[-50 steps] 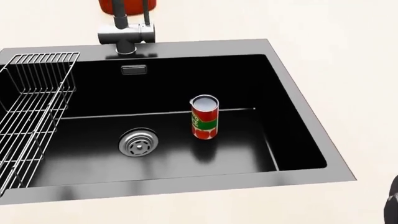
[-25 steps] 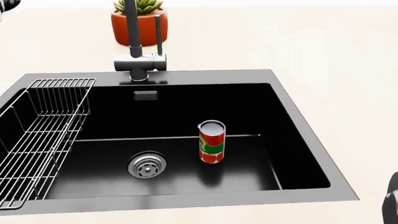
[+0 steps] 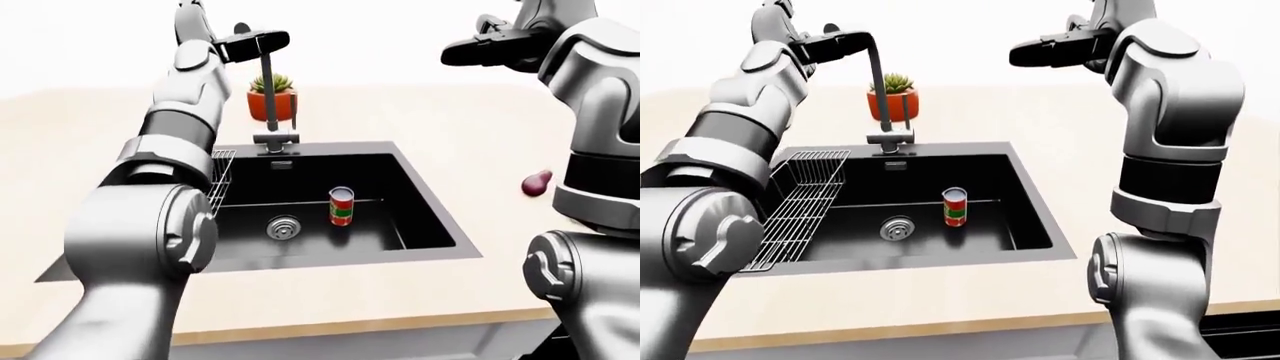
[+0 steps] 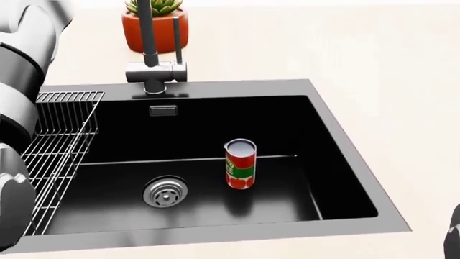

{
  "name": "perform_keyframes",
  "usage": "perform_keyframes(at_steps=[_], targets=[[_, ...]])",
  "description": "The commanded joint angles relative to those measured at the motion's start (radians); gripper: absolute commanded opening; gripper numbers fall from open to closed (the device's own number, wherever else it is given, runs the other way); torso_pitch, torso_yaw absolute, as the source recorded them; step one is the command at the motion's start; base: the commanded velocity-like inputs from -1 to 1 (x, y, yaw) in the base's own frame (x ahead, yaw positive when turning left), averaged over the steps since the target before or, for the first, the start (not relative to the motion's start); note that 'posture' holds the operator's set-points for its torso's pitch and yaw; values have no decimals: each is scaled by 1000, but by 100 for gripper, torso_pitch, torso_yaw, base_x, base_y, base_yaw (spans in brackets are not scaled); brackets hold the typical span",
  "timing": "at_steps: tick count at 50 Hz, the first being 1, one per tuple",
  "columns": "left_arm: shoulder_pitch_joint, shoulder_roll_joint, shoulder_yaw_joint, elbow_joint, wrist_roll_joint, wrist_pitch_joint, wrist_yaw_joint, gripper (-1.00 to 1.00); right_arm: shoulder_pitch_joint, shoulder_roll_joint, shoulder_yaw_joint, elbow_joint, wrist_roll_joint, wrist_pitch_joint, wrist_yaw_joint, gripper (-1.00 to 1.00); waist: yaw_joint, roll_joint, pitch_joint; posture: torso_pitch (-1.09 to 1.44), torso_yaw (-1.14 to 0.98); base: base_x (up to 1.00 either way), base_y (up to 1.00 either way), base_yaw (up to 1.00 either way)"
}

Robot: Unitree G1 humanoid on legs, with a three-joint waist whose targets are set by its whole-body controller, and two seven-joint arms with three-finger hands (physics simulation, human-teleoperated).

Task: Turn the sink spout to the right.

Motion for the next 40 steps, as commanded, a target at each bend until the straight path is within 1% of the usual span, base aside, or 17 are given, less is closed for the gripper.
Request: perform_keyframes(at_steps=[1,9,18,29,40], targets=[[-40,7,-3,-36,7,-8,-6,100,-38,-11,-7,-26,2,-28,-4,100,0,-3,-17,-34,0,0,0,0],[-5,1,-4,-29,26,-11,-2,100,-39,-9,-5,-20,1,-33,-4,100,-2,-3,-18,-34,0,0,0,0],[-1,-3,-7,-28,52,-7,-6,100,-36,-8,-6,-23,2,-33,-3,100,-3,-6,-16,-34,0,0,0,0],[-44,-28,-12,-34,63,14,-7,100,-46,-7,-3,-26,0,-26,-2,100,0,-8,-15,-34,0,0,0,0],[-6,-59,-17,-33,67,-5,-9,100,-48,-9,-3,-21,-2,-28,0,100,0,-7,-17,-34,0,0,0,0]])
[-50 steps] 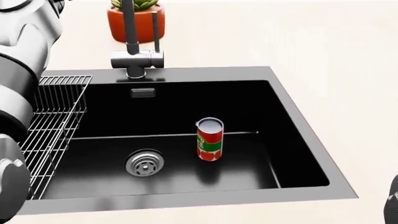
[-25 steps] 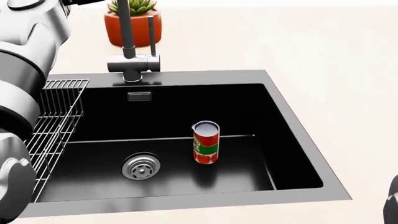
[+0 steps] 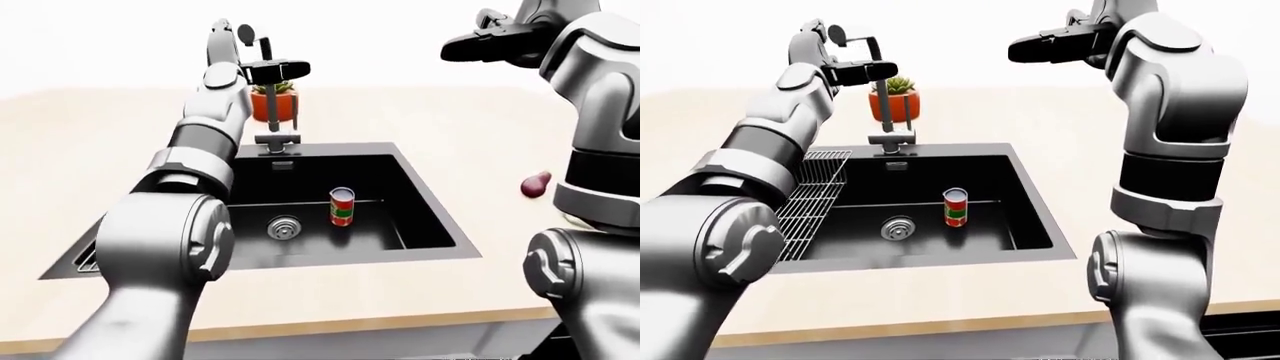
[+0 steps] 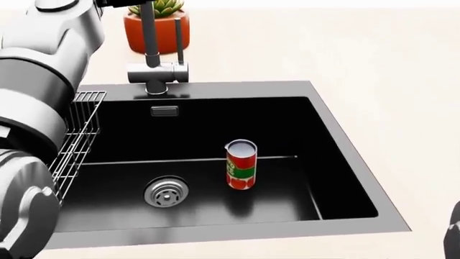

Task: Turn the sink spout to the right.

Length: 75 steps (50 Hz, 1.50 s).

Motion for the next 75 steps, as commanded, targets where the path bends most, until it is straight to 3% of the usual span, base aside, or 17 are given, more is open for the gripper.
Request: perform_keyframes(at_steps=[1,28,75], targets=[[-38,12,-2,-44,3,-33,-2,100,-31,-9,-7,-24,0,-27,-2,100,1,-2,-17,-34,0,0,0,0],[-15,-63,-21,-52,-6,-46,-3,100,-23,-16,-11,-57,9,-3,-6,100,3,-8,-19,-34,0,0,0,0],[-60,-145,-57,-77,-24,-22,-3,100,-11,-28,-20,-99,25,27,-15,100,5,-20,-16,-34,0,0,0,0]])
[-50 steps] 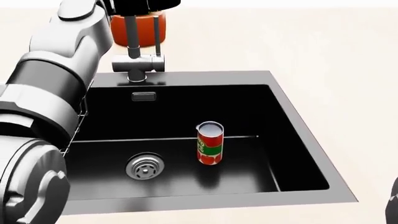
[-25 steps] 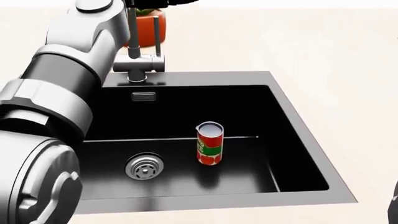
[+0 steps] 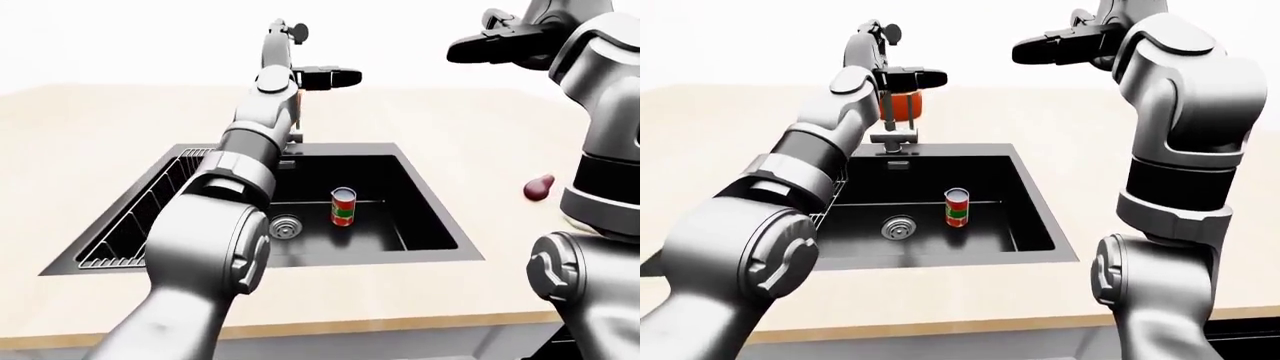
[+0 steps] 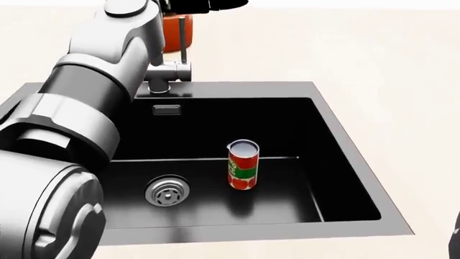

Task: Turn the sink spout to the right.

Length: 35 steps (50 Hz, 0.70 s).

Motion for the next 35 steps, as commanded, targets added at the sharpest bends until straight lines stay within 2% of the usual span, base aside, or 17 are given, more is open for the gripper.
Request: perform_keyframes(at_steps=[1,35], targets=[[-43,6,-2,-42,0,-28,-1,100,-36,-11,-8,-20,-1,-31,-3,100,0,-4,-17,-34,0,0,0,0],[-63,-43,-20,-52,-8,-16,10,100,-29,-21,-14,-28,10,-26,-3,100,1,-11,-16,-34,0,0,0,0]])
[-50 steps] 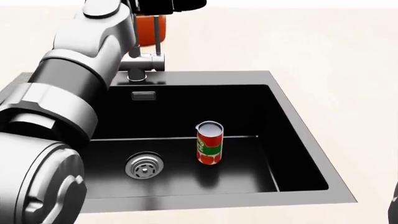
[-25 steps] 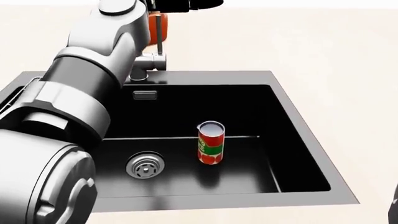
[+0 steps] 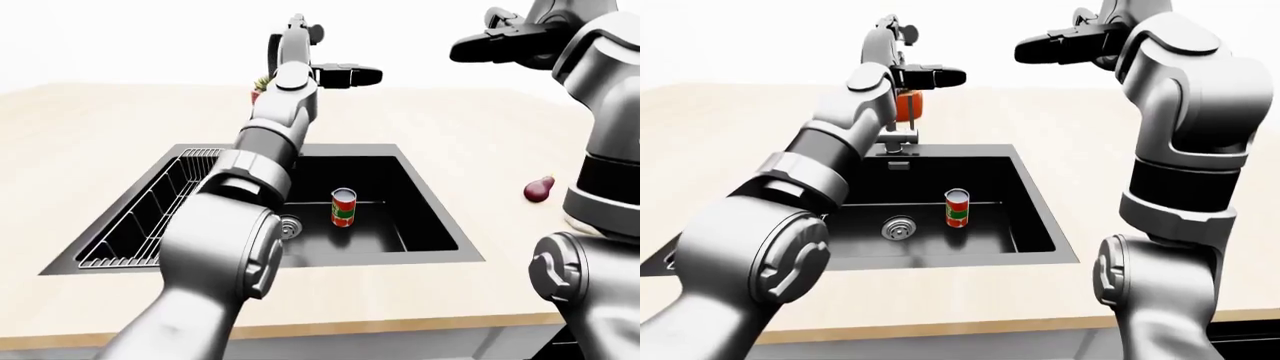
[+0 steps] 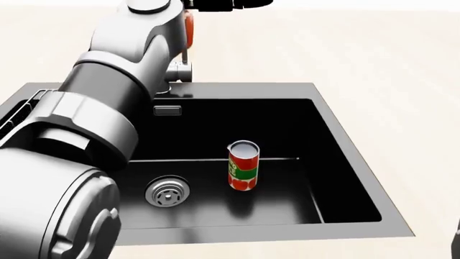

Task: Turn the sink spout to the right.

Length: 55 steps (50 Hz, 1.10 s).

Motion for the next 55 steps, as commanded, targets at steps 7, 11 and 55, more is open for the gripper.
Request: perform_keyframes(at_steps=[7,11,55], targets=[[-47,-2,-3,-42,-1,-22,2,100,-30,-11,-10,-31,3,-22,-5,100,0,-6,-15,-34,0,0,0,0],[-40,-10,-6,-43,-1,-25,3,100,-22,-16,-16,-45,7,-14,-6,100,1,-8,-15,-34,0,0,0,0],[-39,-95,-33,-59,-14,-18,29,100,8,-27,-26,-75,44,-11,-24,100,3,-18,-15,-34,0,0,0,0]])
